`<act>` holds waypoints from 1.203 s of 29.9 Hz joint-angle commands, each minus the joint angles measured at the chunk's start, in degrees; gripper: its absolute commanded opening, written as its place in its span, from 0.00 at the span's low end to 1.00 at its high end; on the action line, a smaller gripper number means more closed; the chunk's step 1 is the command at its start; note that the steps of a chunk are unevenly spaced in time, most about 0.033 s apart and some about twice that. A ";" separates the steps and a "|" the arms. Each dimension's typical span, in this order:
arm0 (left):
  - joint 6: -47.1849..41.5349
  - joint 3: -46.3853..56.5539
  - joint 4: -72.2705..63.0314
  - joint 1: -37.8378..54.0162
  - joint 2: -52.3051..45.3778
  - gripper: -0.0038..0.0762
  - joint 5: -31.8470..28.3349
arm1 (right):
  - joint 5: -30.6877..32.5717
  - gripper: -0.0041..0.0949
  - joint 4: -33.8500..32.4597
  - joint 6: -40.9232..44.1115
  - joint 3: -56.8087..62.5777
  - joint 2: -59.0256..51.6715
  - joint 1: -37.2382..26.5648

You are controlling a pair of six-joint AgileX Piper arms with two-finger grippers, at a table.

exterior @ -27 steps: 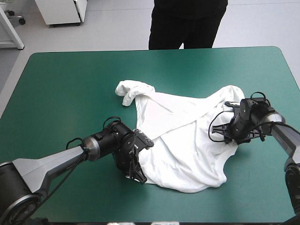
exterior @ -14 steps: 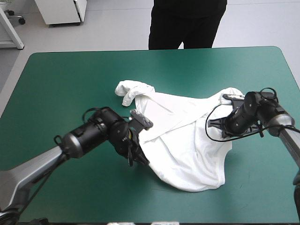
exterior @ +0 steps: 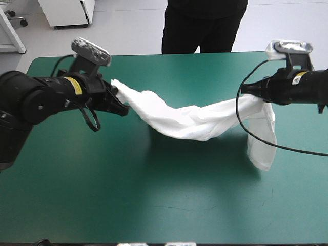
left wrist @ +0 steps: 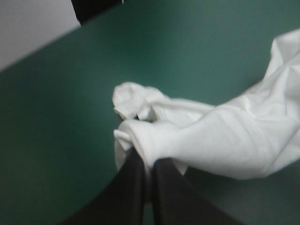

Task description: Fold the cloth

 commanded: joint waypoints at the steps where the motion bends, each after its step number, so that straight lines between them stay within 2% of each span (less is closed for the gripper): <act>1: 1.73 -10.57 0.94 -0.02 -1.87 0.04 -1.90 | -1.28 0.02 4.19 -2.03 -10.29 -1.89 -0.01; 5: 1.89 -20.12 1.12 -0.02 -1.87 0.04 -5.63 | -1.28 0.03 7.10 -3.13 -21.65 -1.69 -0.01; 11: 2.94 -30.56 0.89 -0.02 -1.87 0.04 -14.95 | -2.06 0.02 8.74 -5.61 -35.02 -1.62 -0.01; 16: 3.08 -34.96 -3.03 -0.02 -1.87 0.04 -23.95 | -6.96 0.02 12.07 -8.06 -43.33 -1.62 -0.01; 19: 6.61 -36.24 -7.49 -0.02 -1.87 0.04 -27.58 | -9.84 0.02 12.09 -8.32 -46.52 -1.62 -0.01; 30: 10.90 -37.24 -14.35 -0.02 -2.75 0.04 -32.51 | -16.72 0.02 13.61 -10.26 -51.20 -1.62 -0.01; 36: 11.63 -37.11 -9.40 -0.02 -1.34 0.04 -28.38 | -15.52 0.02 10.70 -9.96 -50.40 0.27 -0.13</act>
